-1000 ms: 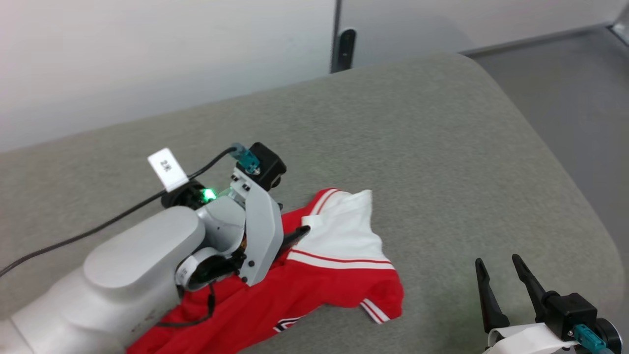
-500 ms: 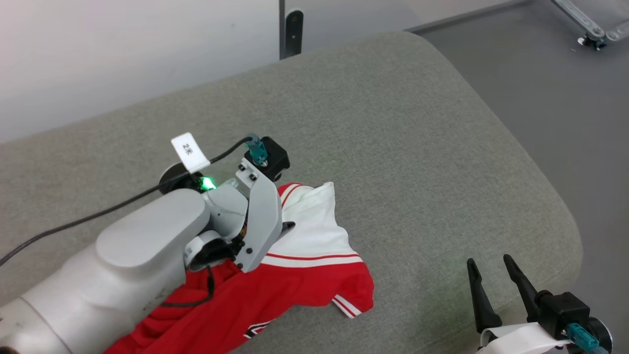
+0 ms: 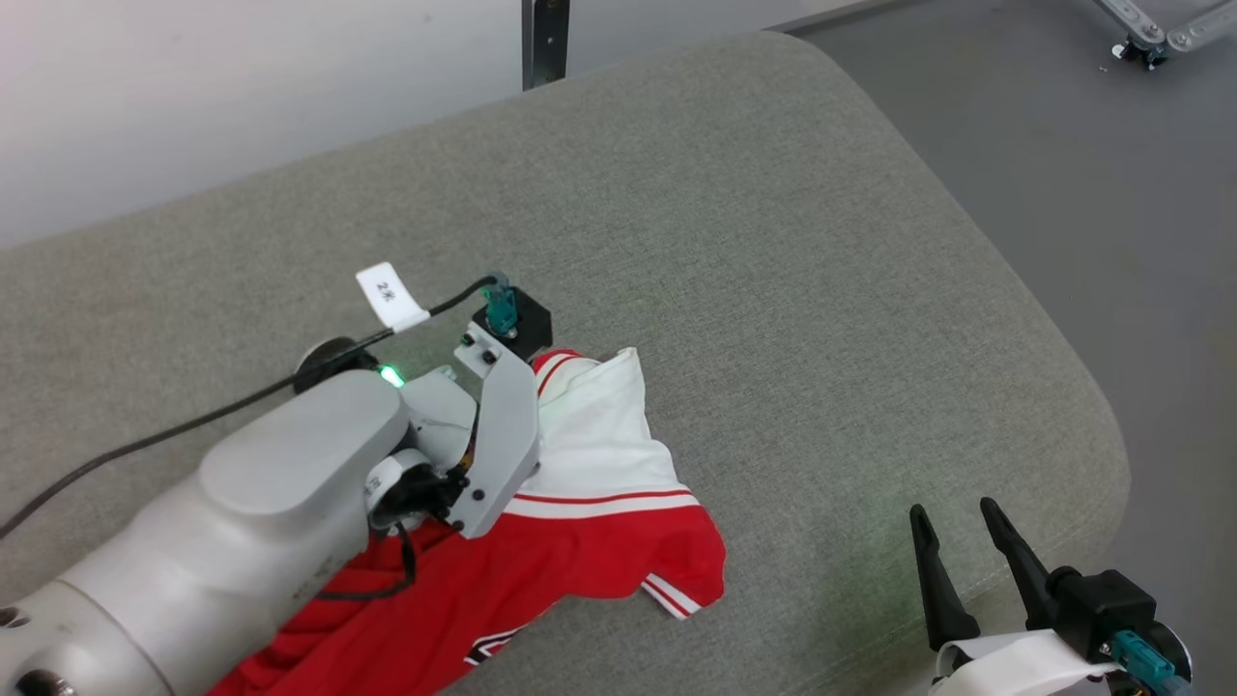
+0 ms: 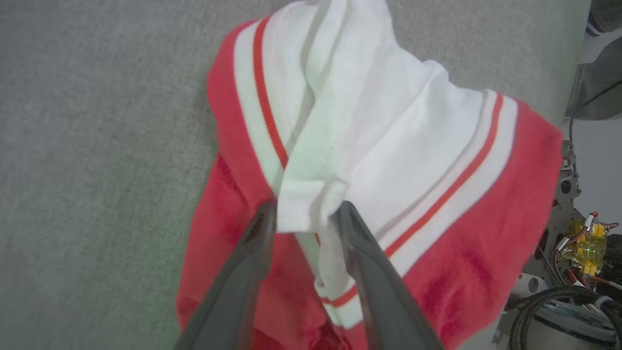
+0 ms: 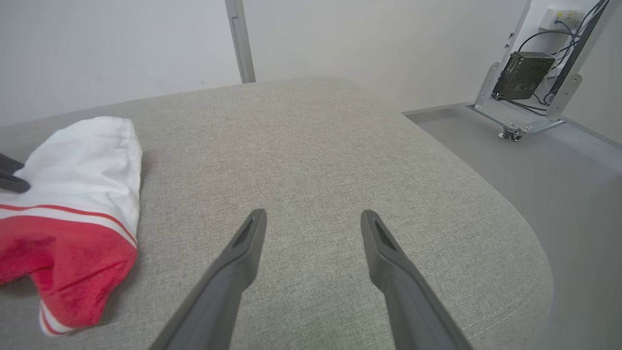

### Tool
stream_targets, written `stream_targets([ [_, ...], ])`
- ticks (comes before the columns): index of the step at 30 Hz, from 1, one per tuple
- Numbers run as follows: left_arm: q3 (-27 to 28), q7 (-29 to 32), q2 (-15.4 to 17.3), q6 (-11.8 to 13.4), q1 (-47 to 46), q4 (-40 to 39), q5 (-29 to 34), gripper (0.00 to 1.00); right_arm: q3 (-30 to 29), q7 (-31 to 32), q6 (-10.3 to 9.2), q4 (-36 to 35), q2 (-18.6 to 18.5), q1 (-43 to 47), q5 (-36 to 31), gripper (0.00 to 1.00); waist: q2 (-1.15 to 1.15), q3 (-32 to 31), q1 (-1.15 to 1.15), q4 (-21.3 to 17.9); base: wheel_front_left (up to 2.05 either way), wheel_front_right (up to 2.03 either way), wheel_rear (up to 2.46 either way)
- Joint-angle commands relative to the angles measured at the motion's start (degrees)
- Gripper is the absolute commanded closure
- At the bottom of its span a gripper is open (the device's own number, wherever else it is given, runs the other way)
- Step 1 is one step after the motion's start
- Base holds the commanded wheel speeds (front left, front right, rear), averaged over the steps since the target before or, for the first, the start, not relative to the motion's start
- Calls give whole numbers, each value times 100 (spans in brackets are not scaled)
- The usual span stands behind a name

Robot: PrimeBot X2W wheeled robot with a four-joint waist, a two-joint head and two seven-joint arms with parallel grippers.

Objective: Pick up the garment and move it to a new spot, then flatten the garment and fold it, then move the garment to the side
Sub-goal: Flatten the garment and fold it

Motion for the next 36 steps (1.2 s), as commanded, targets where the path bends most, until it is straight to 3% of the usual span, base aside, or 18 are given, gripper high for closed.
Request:
stream_targets([
  [1, -19, 74, -36, -10, 3, 52, 24, 38, 14, -6, -6, 13, 18, -65, 13, 0, 0, 9, 0, 3, 0, 0, 0],
  [5, -32, 369, -167, 25, 65, 246, -137, 60, 40, -6, -6, 38, 18, -95, 45, 0, 0, 22, 0, 14, 0, 0, 0],
  [7, -34, 516, -233, 52, 62, 328, -197, 99, 43, -6, -6, 47, 18, -97, 52, 0, 0, 25, 0, 23, 0, 0, 0],
  [14, 20, 834, -391, 110, -78, 290, -390, 100, 27, -6, -6, 67, 17, -83, 48, 0, 0, 10, 0, 47, 0, 0, 0],
  [23, 71, 990, -298, 76, -217, -289, -509, 100, -95, -5, -6, 105, 17, -10, 5, 0, 0, -84, 0, 174, 0, 0, 0],
  [36, 76, 1526, -335, 748, 356, -2113, -1022, 100, -98, -5, -6, 164, 16, -144, -55, 0, 0, -108, 0, 577, 0, 0, 0],
])
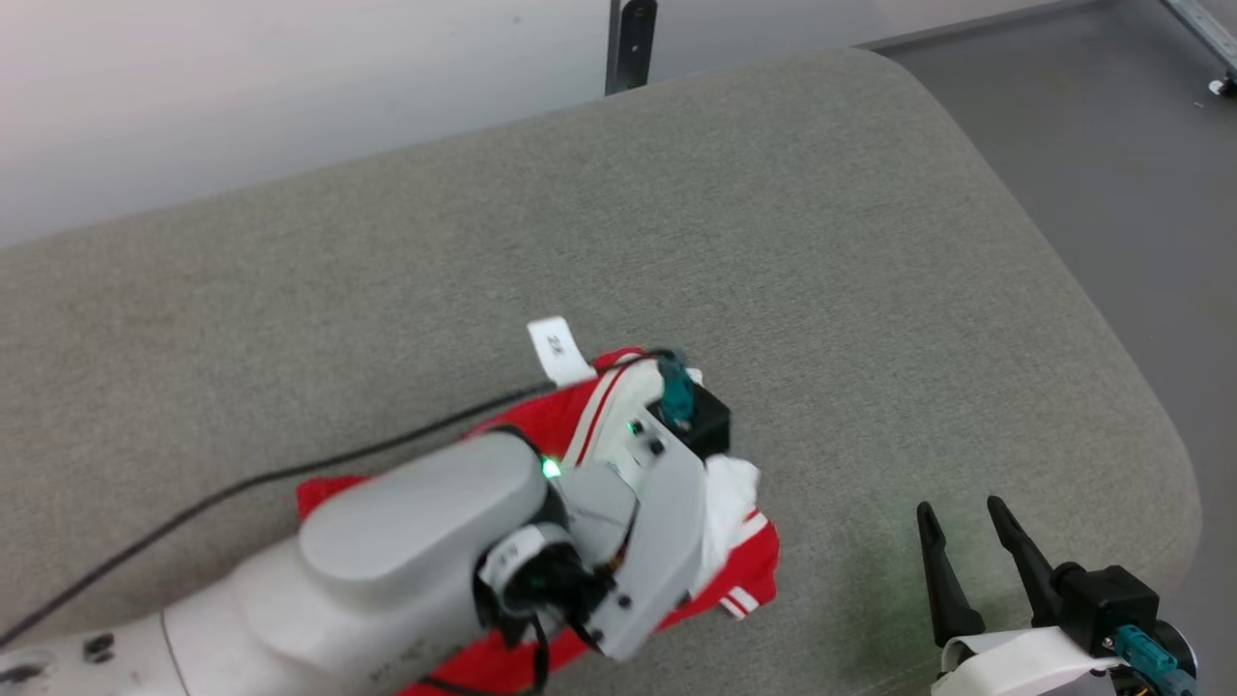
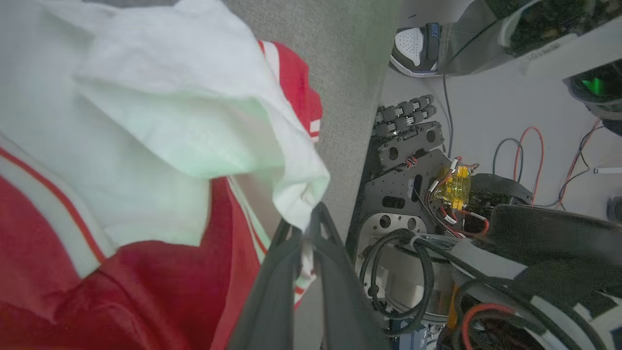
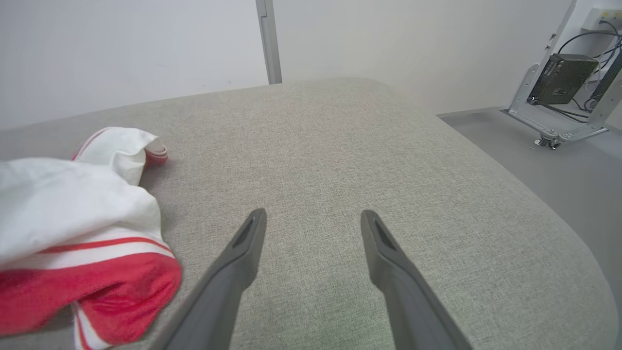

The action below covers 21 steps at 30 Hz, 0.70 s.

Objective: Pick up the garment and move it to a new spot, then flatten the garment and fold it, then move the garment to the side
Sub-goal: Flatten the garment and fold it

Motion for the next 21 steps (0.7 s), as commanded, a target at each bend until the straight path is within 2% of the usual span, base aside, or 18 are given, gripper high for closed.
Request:
stream_targets([
  [1, -4, 16, -4, 68, 115, -111, -14, 100, 19, -5, -6, 23, 14, -80, -20, 0, 0, 19, 0, 35, 0, 0, 0],
  [6, -68, -27, 11, 130, 358, -234, 139, 98, 56, -5, -6, 49, 13, -120, 22, 0, 0, 56, 0, 23, 0, 0, 0],
  [7, -80, -53, 9, 135, 415, -209, 163, 87, 67, -6, -6, 53, 13, -133, 31, 0, 0, 62, 0, 16, 0, 0, 0],
  [8, -87, -74, 9, 129, 472, -182, 189, 81, 77, -6, -6, 58, 14, -144, 30, 0, 0, 67, 0, 9, 0, 0, 0],
  [9, -94, -110, 10, 97, 511, -150, 233, 71, 85, -5, -6, 64, 14, -149, 40, 0, 0, 71, 0, 3, 0, 0, 0],
  [10, -97, -151, 17, 60, 534, -120, 315, 54, 94, -6, -6, 66, 14, -149, 52, 0, 0, 78, 0, -3, 0, 0, 0],
  [12, -115, -223, 10, 26, 631, -22, 367, 9, 109, -5, -6, 82, 14, -154, 80, 0, 0, 82, 0, -8, 0, 0, 0],
  [13, -115, -249, -4, 12, 653, 9, 392, 0, 109, -6, -6, 87, 14, -156, 87, 0, 0, 77, 0, -3, 0, 0, 0],
  [21, 38, -269, -51, 51, 843, -84, 29, 0, 37, -6, -6, 166, 13, -92, -43, 0, 0, -104, 0, 123, 0, 0, 0],
])
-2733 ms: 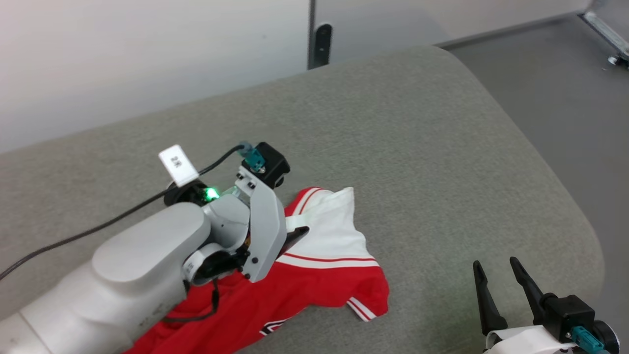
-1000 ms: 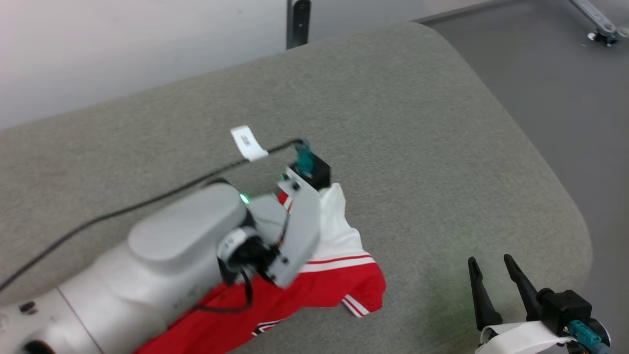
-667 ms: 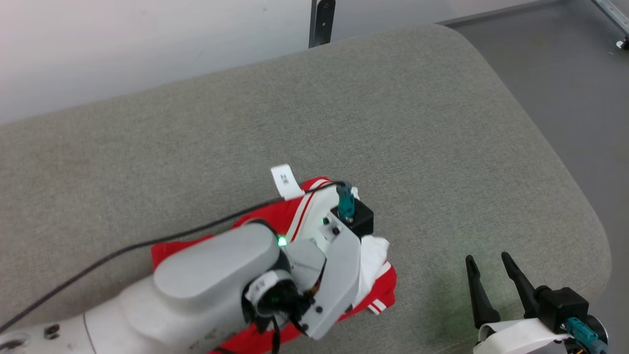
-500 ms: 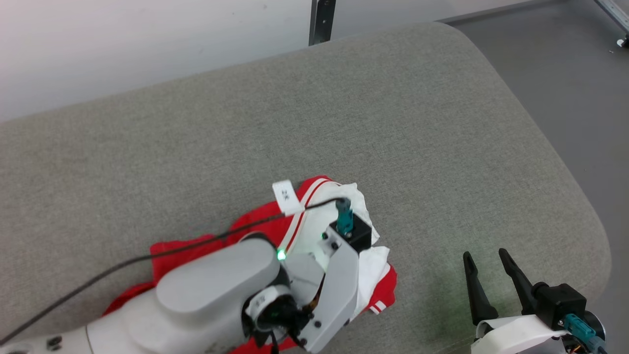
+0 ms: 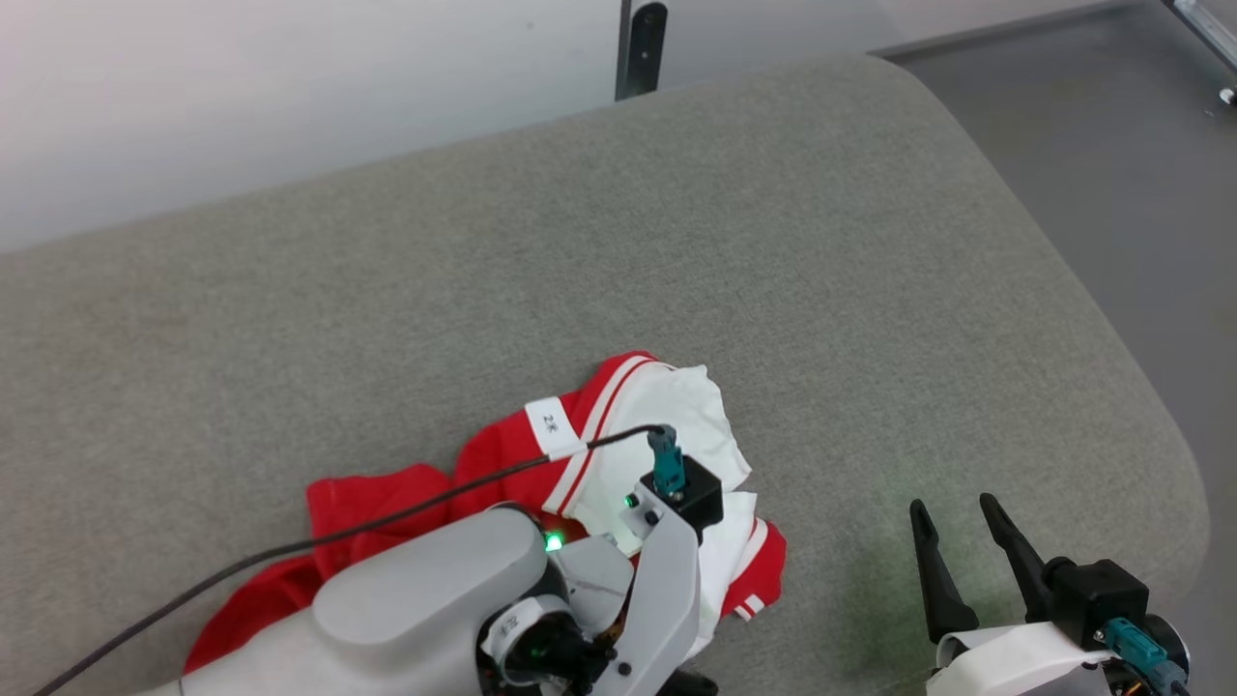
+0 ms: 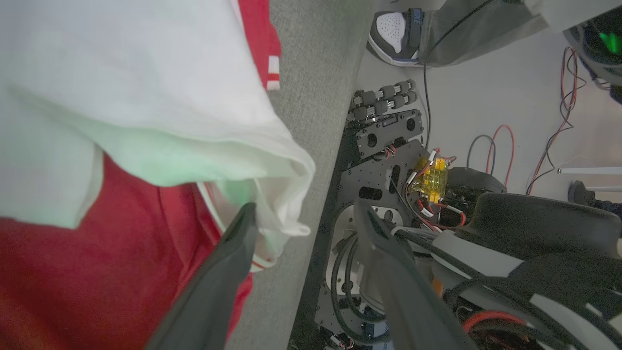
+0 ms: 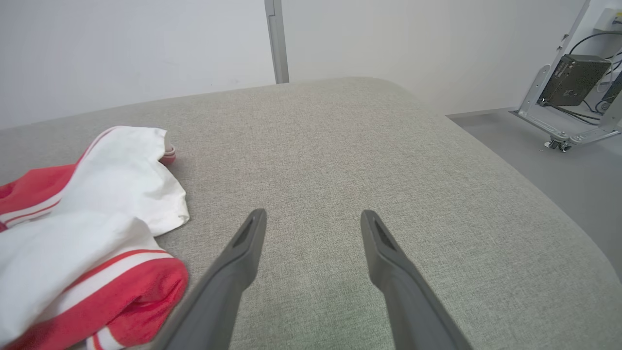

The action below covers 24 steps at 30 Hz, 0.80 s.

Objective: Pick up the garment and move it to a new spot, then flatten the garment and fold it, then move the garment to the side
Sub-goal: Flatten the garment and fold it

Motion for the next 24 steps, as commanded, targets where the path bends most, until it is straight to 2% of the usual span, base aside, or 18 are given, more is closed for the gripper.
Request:
stream_targets([
  [1, 80, -11, 14, 32, 49, -74, -65, 0, -46, -5, -6, 24, 13, 39, -69, 0, 0, -98, 0, 83, 0, 0, 0],
  [6, 215, -170, 153, 50, -26, -285, -15, 0, -56, -5, -6, 90, 13, 98, -199, 0, 0, -281, 0, 240, 0, 0, 0],
  [10, 452, -608, 289, 45, 95, -370, 26, 0, -106, -5, -6, -7, -12, 135, -317, 0, 0, -442, 0, 386, 0, 0, 0],
  [15, 802, -1714, 401, -144, 289, -247, 316, 0, -129, -5, -6, -145, -107, 292, -430, 0, 0, -695, 0, 611, 0, 0, 0],
  [18, 1025, -2480, 366, -201, 523, -55, 430, 0, -114, -5, -6, -207, -179, 340, -446, 0, 0, -869, 0, 764, 0, 0, 0],
  [24, 1357, -3988, 374, -471, 943, 244, 739, 0, -67, -5, -6, -291, -292, 479, -473, 0, 0, -1130, 0, 1056, 0, 0, 0],
])
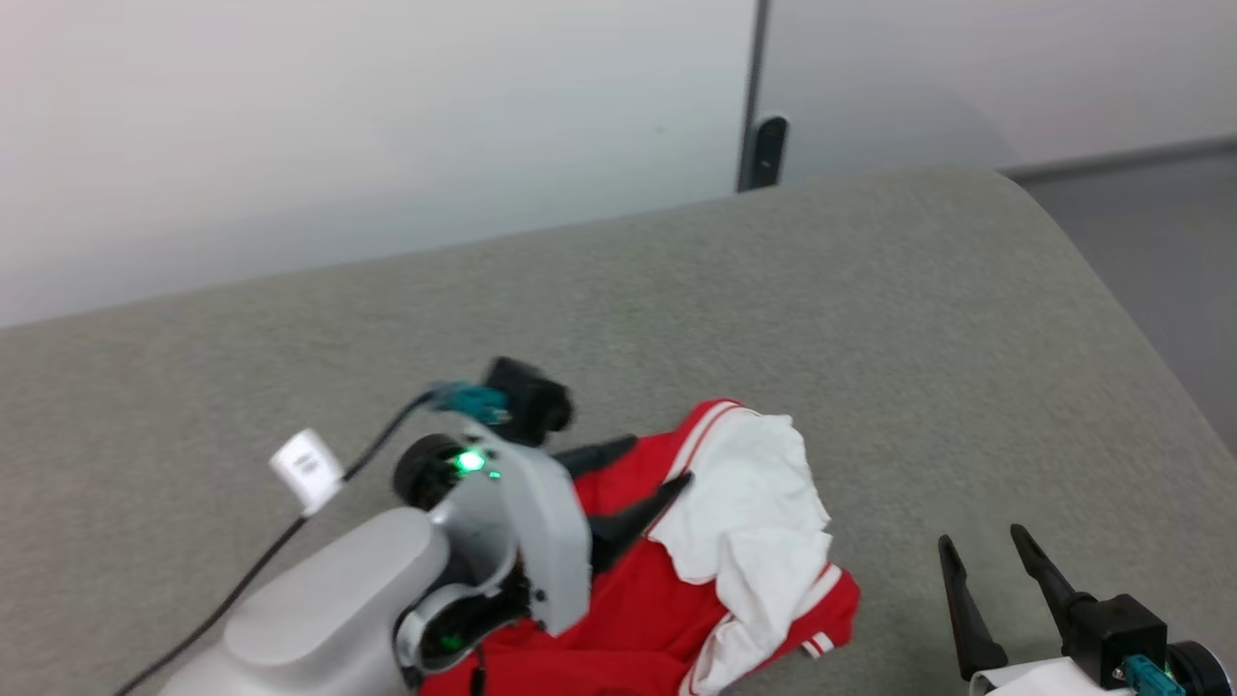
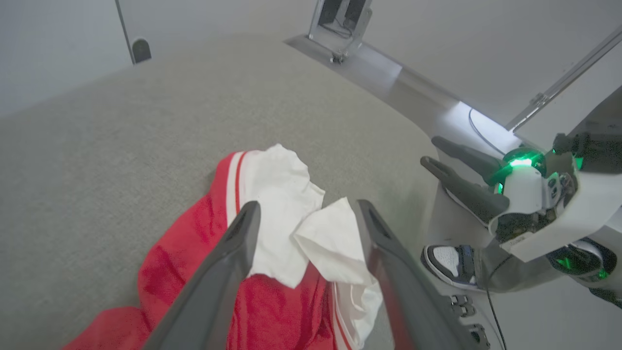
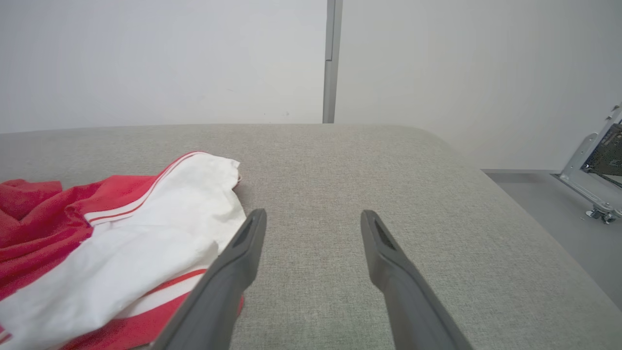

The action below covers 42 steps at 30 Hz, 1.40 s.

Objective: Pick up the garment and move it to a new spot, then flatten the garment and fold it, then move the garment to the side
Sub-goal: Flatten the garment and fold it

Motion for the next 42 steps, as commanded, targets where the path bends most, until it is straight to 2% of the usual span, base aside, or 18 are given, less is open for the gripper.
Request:
stream_targets([
  [1, 119, -484, 13, -54, 240, 147, 97, 0, 30, -7, -6, -59, -38, 89, -21, 0, 0, -255, 0, 315, 0, 0, 0],
  [8, 368, -2154, 34, -168, 744, 561, 509, 0, 94, -6, -6, -148, -131, 176, -18, 0, 0, -405, 0, 620, 0, 0, 0],
  [12, 523, -2683, -57, -151, 1051, 796, 622, 0, 92, -7, -6, -167, -168, 225, -19, 0, 0, -498, 0, 819, 0, 0, 0],
  [17, 806, -2828, -212, -114, 1389, 934, 858, 0, 90, -7, -6, -205, -187, 325, -22, 0, 0, -584, 0, 1033, 0, 0, 0],
  [20, 1413, -2837, -393, -61, 1709, 836, 1197, 0, 94, -7, -6, -269, -202, 340, -42, 0, 0, -633, 0, 1191, 0, 0, 0],
  [32, 3710, -2830, -1321, -223, 3226, 370, 2835, 0, 0, -6, -6, -462, -180, 608, -103, 0, 0, -832, 0, 1696, 0, 0, 0],
  [37, 4321, -2829, -1637, -282, 3669, 173, 3567, 0, -59, -6, -6, -612, -177, 726, -128, 0, 0, -913, 0, 1813, 0, 0, 0],
  [42, 4785, -2830, -1722, -328, 3944, -69, 4241, 0, -317, -6, -6, -845, -173, 858, -234, 0, 0, -937, 0, 1832, 0, 0, 0],
])
